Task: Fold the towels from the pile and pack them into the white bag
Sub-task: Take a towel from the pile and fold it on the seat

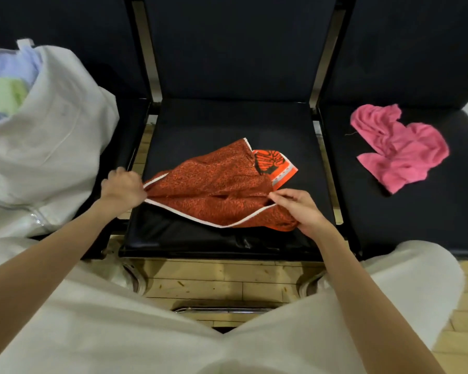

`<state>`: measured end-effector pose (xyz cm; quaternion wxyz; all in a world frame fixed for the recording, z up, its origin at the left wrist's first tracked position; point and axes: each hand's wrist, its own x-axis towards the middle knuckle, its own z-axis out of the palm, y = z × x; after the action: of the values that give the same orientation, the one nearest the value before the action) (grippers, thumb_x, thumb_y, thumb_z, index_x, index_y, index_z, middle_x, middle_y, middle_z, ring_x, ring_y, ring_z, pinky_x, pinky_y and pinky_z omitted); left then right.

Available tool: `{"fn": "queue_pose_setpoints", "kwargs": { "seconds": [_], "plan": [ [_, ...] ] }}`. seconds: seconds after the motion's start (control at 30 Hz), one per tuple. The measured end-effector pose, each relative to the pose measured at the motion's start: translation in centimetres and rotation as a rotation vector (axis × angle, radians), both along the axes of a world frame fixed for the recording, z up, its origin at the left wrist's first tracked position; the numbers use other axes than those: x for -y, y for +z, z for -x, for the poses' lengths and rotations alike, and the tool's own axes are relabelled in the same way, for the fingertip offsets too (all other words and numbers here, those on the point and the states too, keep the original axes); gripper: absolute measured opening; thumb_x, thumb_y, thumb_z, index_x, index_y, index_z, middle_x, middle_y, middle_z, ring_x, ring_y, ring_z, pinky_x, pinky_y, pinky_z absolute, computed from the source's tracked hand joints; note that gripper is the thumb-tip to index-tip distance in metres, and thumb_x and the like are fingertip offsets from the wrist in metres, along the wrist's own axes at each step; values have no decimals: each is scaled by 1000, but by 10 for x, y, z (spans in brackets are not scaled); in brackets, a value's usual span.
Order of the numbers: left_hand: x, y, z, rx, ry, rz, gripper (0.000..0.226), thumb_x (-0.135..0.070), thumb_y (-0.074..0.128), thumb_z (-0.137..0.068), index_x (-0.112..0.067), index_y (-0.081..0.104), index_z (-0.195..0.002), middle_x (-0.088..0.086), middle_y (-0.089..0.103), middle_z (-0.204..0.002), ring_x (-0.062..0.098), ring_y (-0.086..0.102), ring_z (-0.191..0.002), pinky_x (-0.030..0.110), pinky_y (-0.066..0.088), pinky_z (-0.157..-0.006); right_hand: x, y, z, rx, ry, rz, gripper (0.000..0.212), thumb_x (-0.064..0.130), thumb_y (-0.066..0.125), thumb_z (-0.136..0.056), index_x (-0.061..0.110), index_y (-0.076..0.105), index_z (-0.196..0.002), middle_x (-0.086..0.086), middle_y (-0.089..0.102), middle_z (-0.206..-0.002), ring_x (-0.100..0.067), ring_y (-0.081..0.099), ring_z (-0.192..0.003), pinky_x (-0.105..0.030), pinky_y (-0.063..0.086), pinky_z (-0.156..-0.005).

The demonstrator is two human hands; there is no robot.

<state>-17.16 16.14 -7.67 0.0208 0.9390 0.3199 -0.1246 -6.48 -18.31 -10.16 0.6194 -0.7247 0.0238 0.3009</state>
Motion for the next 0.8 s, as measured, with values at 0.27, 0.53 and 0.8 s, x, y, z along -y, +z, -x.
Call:
{"fn": "queue_pose_setpoints", "kwargs": {
  "seconds": [0.27,0.53,0.8],
  "plan": [
    [21,-13,-62,295,-89,292,28,-11,49,-92,-3,63,-115,22,60,-119,39,55,-111,40,45,-95,-16,-6,2,25,-141,107,26,1,44,-87,13,64,-76,-3,60,-83,-16,54,-80,-21,42,-61],
    [48,-24,-116,247,36,639,58,-39,74,-81,-13,55,-129,6,60,-123,23,56,-116,27,40,-98,-16,-8,6,229,-100,91,22,-9,47,-84,7,58,-94,-2,52,-74,-10,44,-60,-14,35,-49],
    [90,-32,-93,647,-375,345,26,-7,64,-77,-10,65,-103,6,55,-95,16,53,-83,29,44,-76,-11,-16,10,377,-44,43,28,-14,60,-77,4,63,-98,-4,68,-84,0,63,-74,-13,48,-70]
  ]
}}
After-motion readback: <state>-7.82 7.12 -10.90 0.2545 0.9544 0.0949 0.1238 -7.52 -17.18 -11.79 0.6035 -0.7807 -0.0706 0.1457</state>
